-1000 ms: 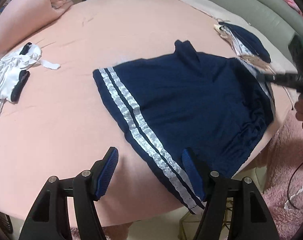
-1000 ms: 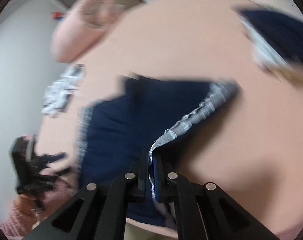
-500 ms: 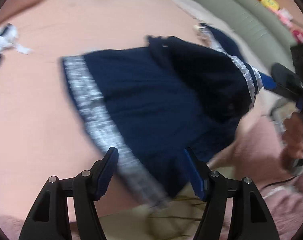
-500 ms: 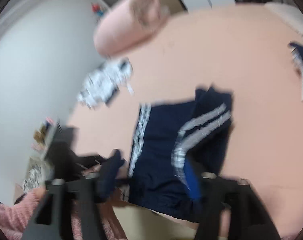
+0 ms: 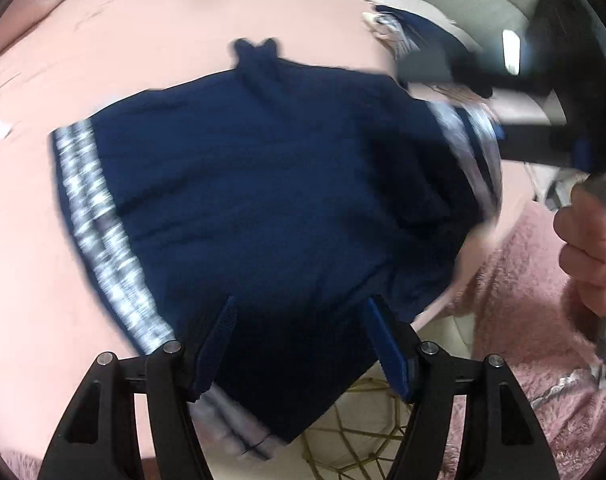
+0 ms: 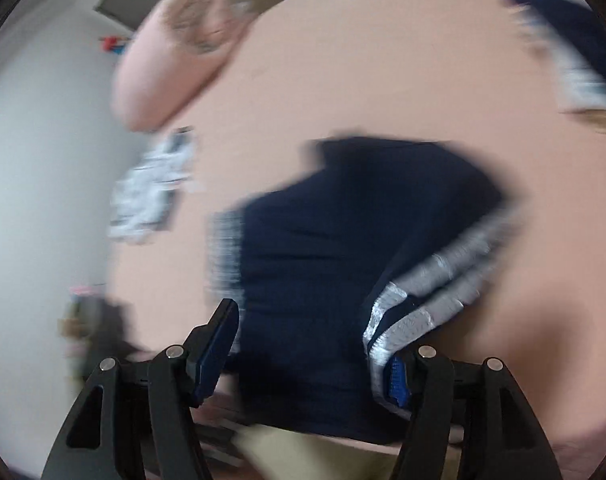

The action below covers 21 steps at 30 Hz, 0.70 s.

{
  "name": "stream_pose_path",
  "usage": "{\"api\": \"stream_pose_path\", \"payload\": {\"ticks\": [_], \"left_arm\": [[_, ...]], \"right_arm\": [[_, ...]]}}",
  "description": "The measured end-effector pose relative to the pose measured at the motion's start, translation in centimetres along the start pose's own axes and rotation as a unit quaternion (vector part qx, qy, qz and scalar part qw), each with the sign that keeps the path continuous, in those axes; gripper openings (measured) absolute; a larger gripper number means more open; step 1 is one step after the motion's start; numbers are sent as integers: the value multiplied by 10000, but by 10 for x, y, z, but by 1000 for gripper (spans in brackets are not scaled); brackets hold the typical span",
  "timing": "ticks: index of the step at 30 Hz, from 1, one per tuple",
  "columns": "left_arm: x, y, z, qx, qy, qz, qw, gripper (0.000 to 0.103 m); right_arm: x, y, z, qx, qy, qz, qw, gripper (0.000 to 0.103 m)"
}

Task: Fold clothes

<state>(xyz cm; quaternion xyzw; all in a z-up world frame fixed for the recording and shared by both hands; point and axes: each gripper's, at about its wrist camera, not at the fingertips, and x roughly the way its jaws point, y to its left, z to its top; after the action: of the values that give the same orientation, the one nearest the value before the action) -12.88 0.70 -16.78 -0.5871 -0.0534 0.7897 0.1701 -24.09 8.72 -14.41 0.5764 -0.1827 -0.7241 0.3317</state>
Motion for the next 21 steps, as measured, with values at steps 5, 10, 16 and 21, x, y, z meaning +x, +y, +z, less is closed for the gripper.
{"api": "stream_pose_path", "payload": {"ticks": [5,10,16,21], "left_arm": [[-16,33,-15,-489,-11,141,9987,65],[-20,43,-18,-696,-243,-242,9970,65],[-9,18,-3,-298,-228,-380,9986,65],[-13,6,-1,-254,-199,-364,9988,65]], "right_arm": [[43,33,11,-509,855,-824,9916,68],[-21,8,-11,52,-206,670,9975,69],[-45,-52,-40,263,-702,-1272,9890,69],[-16,-94,-46,815,-275,-1147,9897,69]]}}
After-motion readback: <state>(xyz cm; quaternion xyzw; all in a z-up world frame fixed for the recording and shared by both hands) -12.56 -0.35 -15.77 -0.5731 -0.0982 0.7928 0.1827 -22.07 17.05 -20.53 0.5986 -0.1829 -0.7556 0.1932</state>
